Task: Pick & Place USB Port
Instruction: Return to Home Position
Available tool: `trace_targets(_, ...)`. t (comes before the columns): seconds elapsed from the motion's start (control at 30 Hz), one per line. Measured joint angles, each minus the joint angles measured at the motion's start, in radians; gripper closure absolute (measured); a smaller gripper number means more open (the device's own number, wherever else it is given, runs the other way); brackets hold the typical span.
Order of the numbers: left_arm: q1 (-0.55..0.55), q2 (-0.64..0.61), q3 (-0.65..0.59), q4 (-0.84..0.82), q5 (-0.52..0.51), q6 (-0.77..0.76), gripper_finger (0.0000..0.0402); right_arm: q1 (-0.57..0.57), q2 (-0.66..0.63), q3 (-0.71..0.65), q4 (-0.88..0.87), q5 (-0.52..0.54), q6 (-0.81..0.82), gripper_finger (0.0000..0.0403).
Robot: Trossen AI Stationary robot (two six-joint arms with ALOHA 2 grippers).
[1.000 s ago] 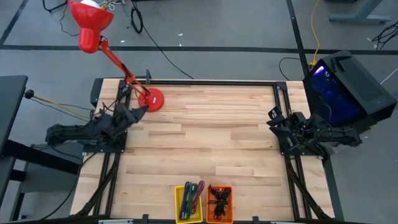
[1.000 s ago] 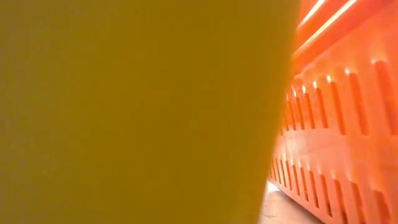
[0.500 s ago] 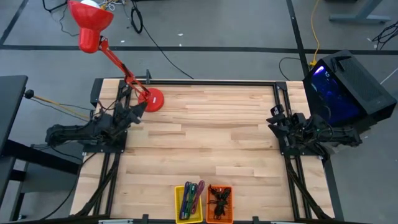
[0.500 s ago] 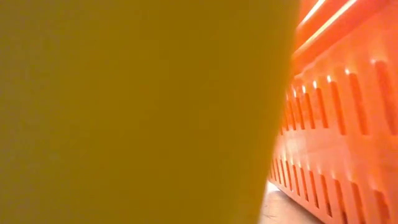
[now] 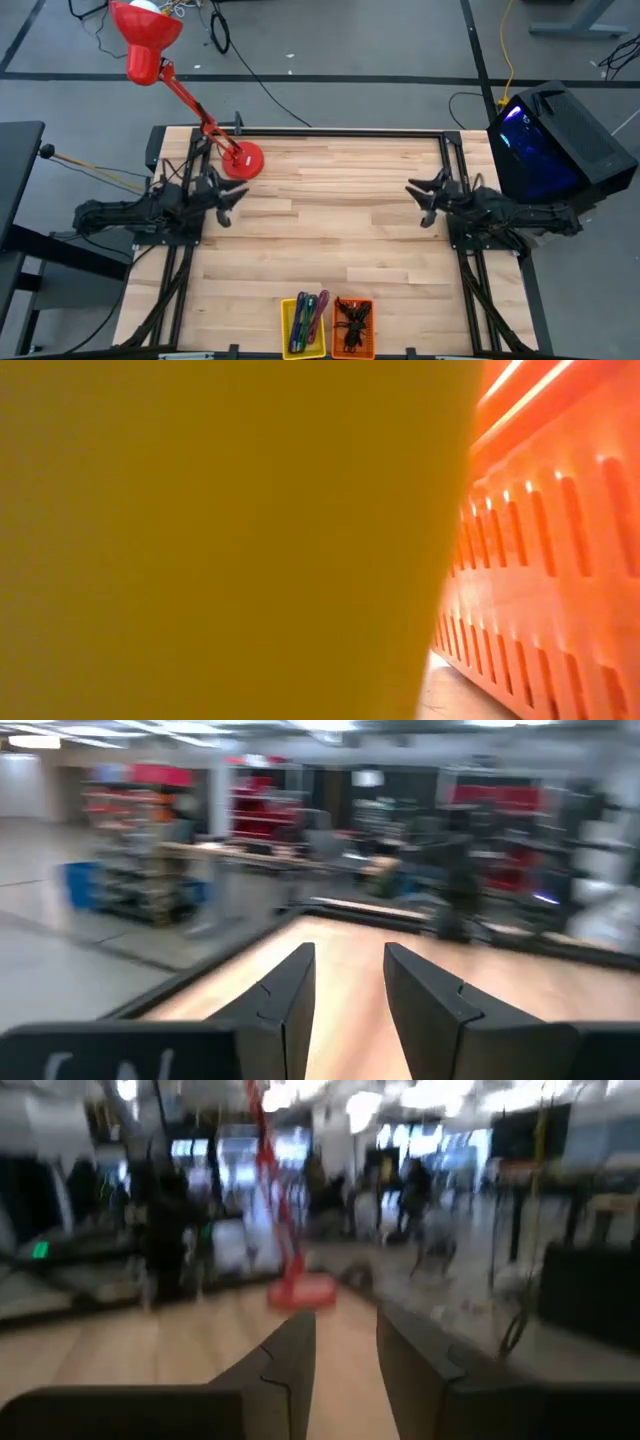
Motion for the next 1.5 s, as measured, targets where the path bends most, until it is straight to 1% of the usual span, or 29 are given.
trace_targets(0.07, 0.000, 0.000, 0.000, -0.004, 0.095, 0.018, 0.0275, 0.000, 0.001, 0.000, -0.081, -0.034, 0.028, 0.0291)
trace_targets(0.1, -0.001, 0.000, 0.000, -0.005, 0.133, 0.026, 0.0275, 0.001, 0.010, 0.000, -0.079, -0.078, 0.035, 0.0291)
trace_targets(0.2, -0.001, 0.000, 0.000, -0.011, 0.188, 0.003, 0.0275, 0.003, 0.022, 0.001, -0.095, -0.241, 0.032, 0.0291)
trace_targets(0.27, -0.001, 0.000, 0.000, -0.012, 0.213, -0.025, 0.0275, 0.002, 0.026, 0.001, -0.112, -0.301, 0.032, 0.0291)
trace_targets(0.33, 0.000, 0.000, 0.000, -0.022, 0.268, -0.049, 0.0275, 0.002, 0.034, 0.001, -0.112, -0.319, 0.034, 0.0291)
trace_targets(0.5, -0.001, 0.000, 0.000, -0.023, 0.508, -0.077, 0.0275, 0.002, 0.048, 0.001, -0.111, -0.309, 0.035, 0.0291)
trace_targets(0.57, -0.001, 0.000, 0.000, -0.032, 0.568, -0.101, 0.0275, 0.002, 0.052, 0.001, -0.111, -0.311, 0.031, 0.0291)
trace_targets(0.63, -0.001, 0.000, 0.000, -0.041, 0.573, -0.106, 0.0275, 0.002, 0.053, 0.001, -0.110, -0.311, 0.033, 0.0291)
trace_targets(0.77, -0.001, 0.000, 0.000, -0.064, 0.529, -0.112, 0.0275, 0.002, 0.053, 0.002, -0.110, -0.311, 0.036, 0.0291)
trace_targets(0.9, -0.001, 0.000, 0.000, -0.066, 0.507, -0.121, 0.0275, 0.002, 0.053, 0.002, -0.110, -0.313, 0.039, 0.0291)
trace_targets(1.5, -0.001, 0.000, 0.000, -0.068, 0.504, -0.136, 0.0275, 0.002, 0.053, 0.002, -0.109, -0.312, 0.038, 0.0291)
